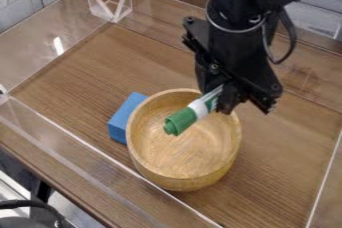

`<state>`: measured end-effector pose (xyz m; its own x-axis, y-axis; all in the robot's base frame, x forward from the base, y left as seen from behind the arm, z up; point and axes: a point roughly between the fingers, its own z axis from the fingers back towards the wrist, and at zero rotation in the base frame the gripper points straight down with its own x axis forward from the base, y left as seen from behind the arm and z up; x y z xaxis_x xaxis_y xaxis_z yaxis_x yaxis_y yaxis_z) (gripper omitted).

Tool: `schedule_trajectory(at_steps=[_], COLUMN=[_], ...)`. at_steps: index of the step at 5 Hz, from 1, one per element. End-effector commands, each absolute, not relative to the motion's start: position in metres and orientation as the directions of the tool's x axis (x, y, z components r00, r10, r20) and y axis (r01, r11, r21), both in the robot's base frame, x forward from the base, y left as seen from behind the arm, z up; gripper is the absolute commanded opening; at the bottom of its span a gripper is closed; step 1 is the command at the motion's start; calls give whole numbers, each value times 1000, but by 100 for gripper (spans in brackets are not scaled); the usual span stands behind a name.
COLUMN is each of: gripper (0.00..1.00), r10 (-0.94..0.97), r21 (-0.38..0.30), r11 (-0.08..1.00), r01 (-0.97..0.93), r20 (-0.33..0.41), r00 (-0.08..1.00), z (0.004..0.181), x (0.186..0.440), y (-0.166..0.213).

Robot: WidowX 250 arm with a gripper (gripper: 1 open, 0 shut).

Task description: Put the green marker in the brown bowl

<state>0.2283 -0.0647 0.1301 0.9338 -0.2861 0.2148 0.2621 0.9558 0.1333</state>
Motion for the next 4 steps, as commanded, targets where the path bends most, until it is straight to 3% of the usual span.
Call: schedule_trajectory(at_steps=[1,4], gripper=[0,0], r10=[-279,-241], r21=[134,128], r11=[959,969], r01=[251,213], r20=[267,268], r00=[923,933], z=[143,150], x=[230,226], y=[-66,-58])
